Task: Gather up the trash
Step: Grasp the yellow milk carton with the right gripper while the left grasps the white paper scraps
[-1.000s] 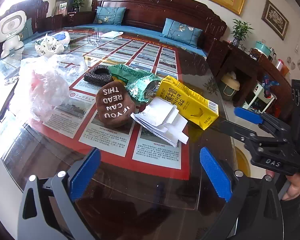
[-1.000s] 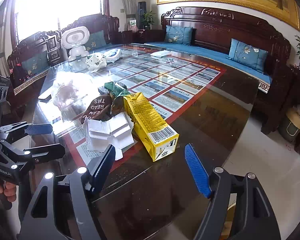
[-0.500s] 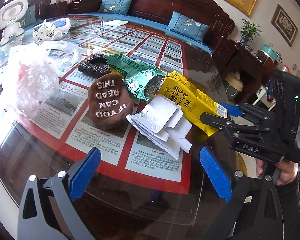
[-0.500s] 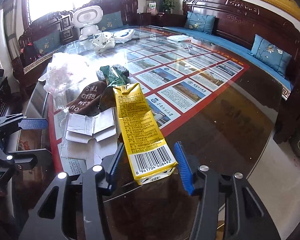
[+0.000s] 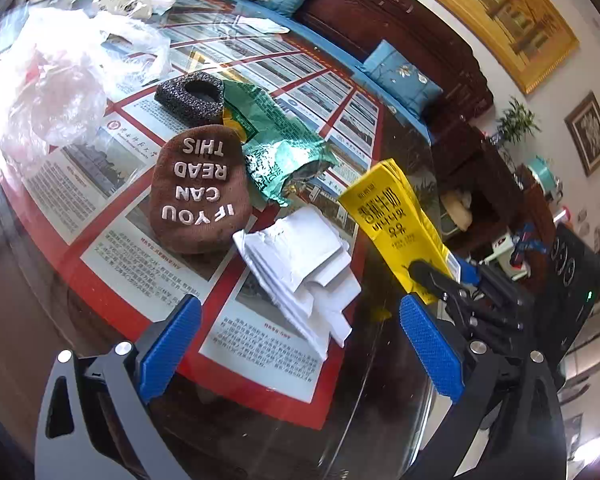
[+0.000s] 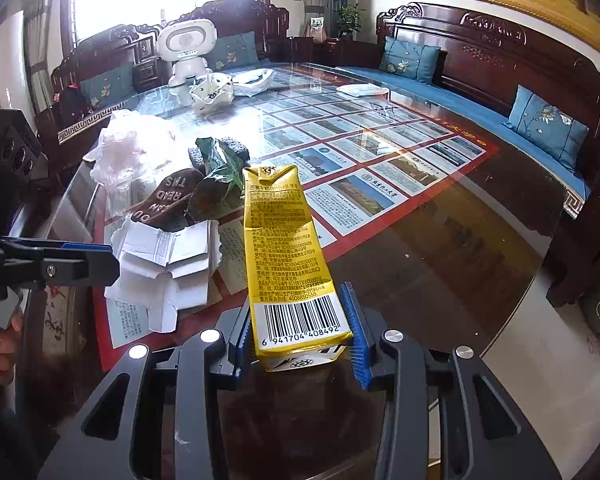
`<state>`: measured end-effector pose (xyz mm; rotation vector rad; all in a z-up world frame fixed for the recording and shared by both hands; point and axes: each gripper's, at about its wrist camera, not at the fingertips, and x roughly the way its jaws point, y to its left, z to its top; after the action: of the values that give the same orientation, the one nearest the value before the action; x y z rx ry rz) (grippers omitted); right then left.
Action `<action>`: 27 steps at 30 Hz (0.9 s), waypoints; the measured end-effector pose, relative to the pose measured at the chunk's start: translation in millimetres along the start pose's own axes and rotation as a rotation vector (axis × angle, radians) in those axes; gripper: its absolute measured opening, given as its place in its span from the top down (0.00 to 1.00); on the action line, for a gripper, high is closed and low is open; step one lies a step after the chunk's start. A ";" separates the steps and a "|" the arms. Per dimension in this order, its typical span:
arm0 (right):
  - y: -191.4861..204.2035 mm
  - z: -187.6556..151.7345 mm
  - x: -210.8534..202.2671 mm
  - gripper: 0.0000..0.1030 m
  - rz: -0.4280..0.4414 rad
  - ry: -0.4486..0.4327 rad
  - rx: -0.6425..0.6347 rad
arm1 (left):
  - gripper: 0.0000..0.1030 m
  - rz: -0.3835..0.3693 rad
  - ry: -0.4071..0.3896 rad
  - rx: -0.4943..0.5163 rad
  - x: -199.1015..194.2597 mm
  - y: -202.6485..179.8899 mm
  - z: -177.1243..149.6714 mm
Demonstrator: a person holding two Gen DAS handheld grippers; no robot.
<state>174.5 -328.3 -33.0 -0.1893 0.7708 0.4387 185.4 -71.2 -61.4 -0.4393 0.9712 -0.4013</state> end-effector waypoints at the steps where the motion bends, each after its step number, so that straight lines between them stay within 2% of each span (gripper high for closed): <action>1: -2.1 -0.1 -1.2 0.63 -0.001 -0.001 0.003 | 0.04 -0.005 -0.004 -0.016 1.8 0.1 2.0; 6: -8.6 -1.4 -4.0 0.64 0.016 -0.004 0.024 | 0.05 0.038 -0.036 -0.061 8.4 0.4 12.0; 9: -10.5 -1.5 -3.4 0.64 0.026 -0.001 0.034 | 0.13 0.064 -0.040 -0.067 11.4 -1.5 15.5; 10: -10.4 -1.6 -3.0 0.64 0.029 0.000 0.036 | 0.23 0.075 -0.039 -0.063 13.0 -2.5 16.8; 11: -10.4 -1.6 -3.1 0.64 0.033 -0.001 0.037 | 0.38 0.076 -0.034 -0.063 14.5 -2.3 17.5; 12: -9.9 -1.5 -3.0 0.64 0.038 -0.001 0.037 | 0.45 0.075 -0.025 -0.063 16.6 -0.7 19.5; 13: -9.1 -1.0 -2.6 0.64 0.040 0.001 0.035 | 0.57 0.076 -0.016 -0.065 19.2 -0.8 19.9; 16: -4.5 -0.1 -1.6 0.64 0.045 0.005 0.018 | 0.79 0.080 -0.004 -0.079 24.0 4.1 20.5; 20: -2.1 0.6 0.1 0.64 0.047 0.010 0.012 | 0.83 0.082 -0.008 -0.075 25.7 7.2 18.5; 27: -3.0 1.4 -0.2 0.64 0.046 0.015 0.013 | 0.84 0.095 -0.022 -0.061 24.2 6.8 16.3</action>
<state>176.6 -330.6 -31.9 -0.1628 0.7935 0.4758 212.4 -75.0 -73.8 -0.4500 0.9811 -0.2808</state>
